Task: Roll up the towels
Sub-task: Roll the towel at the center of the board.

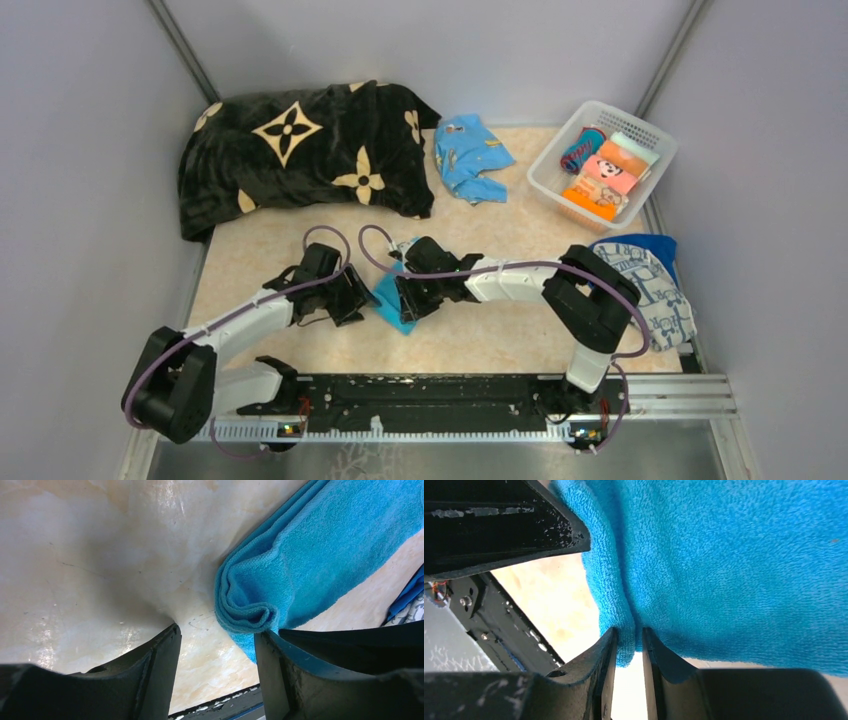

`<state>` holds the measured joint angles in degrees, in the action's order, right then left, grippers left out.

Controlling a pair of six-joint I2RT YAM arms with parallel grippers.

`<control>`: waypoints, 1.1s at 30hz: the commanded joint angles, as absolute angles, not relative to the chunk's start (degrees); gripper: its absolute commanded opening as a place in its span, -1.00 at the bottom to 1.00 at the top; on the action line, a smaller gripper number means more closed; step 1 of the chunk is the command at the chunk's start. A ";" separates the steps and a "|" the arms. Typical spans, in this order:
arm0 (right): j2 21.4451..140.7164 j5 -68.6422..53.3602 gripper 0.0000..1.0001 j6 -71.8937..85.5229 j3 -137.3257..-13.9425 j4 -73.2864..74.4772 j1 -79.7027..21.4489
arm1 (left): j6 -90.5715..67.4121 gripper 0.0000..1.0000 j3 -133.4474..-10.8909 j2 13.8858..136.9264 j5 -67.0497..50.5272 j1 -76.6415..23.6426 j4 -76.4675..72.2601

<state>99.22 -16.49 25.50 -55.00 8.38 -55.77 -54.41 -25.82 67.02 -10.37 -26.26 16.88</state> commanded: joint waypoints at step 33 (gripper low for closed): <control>98.87 3.64 -0.27 8.45 -64.15 12.71 -69.87 | -54.33 0.10 -20.21 72.33 -6.62 -26.14 18.63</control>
